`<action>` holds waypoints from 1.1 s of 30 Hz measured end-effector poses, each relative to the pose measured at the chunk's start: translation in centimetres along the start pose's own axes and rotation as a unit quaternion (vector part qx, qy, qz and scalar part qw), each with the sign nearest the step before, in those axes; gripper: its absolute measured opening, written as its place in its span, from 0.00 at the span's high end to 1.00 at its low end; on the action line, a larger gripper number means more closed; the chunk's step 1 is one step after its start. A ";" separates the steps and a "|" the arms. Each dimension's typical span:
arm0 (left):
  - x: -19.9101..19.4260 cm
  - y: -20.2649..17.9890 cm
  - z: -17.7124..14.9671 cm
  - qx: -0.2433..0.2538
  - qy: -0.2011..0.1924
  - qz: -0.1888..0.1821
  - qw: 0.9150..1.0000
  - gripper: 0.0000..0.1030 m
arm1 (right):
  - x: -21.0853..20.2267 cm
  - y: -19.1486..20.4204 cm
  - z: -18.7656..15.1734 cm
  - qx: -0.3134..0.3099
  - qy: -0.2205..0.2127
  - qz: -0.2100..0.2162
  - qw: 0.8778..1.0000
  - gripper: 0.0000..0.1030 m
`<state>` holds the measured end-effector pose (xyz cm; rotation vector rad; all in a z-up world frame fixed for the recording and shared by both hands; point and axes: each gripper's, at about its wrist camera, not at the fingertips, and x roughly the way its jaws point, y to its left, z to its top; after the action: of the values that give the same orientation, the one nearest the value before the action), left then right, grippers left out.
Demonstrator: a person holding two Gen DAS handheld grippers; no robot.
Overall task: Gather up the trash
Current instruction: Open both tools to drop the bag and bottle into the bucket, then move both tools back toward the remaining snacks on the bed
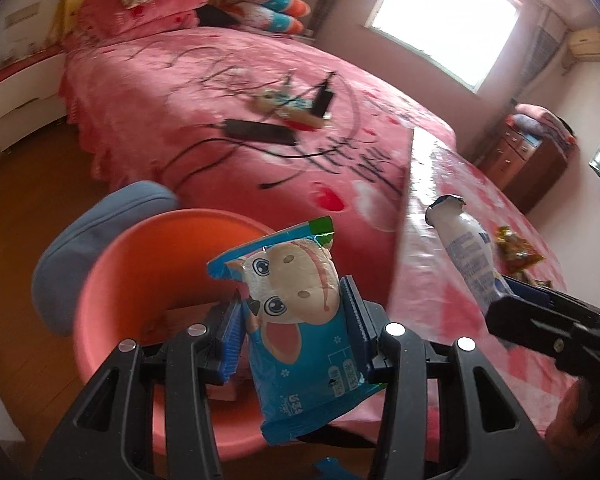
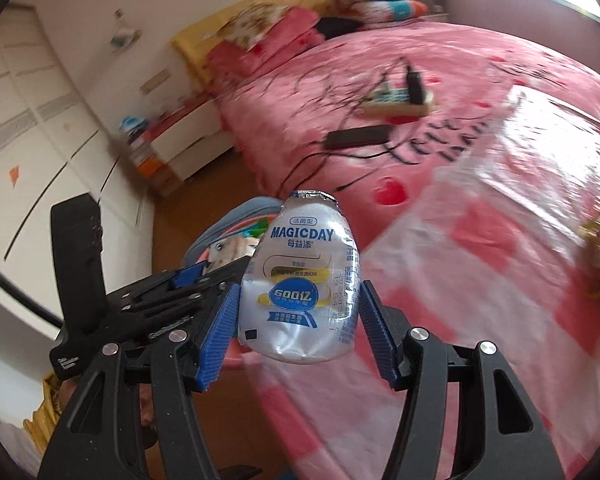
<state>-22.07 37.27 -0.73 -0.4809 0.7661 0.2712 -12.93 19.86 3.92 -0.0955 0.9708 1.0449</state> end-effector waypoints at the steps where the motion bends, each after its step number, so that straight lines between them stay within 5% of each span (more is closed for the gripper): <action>1: 0.1 0.8 -0.1 -0.006 0.001 0.007 1.000 0.55 | 0.6 0.6 0.1 -0.006 0.006 0.004 1.000 0.41; 8: 1.4 4.1 -0.7 -0.029 0.017 0.041 0.999 0.55 | 3.8 3.1 0.5 -0.041 0.027 0.008 0.999 0.40; 11: 2.0 5.3 -0.8 -0.037 0.026 0.056 0.997 0.40 | 5.0 3.8 0.3 -0.053 0.040 0.007 0.998 0.37; 13: 2.2 5.7 -0.8 -0.040 0.024 0.073 0.996 0.28 | 5.1 3.6 0.1 -0.050 0.038 -0.003 0.998 0.23; 33: 1.8 1.2 -0.1 0.024 0.012 0.092 0.995 0.18 | -2.2 -1.4 -1.7 0.017 -0.033 -0.060 0.997 0.15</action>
<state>-21.34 38.42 -2.47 -0.3681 0.8395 0.4188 -13.25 16.71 3.97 -0.0901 0.9121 0.9148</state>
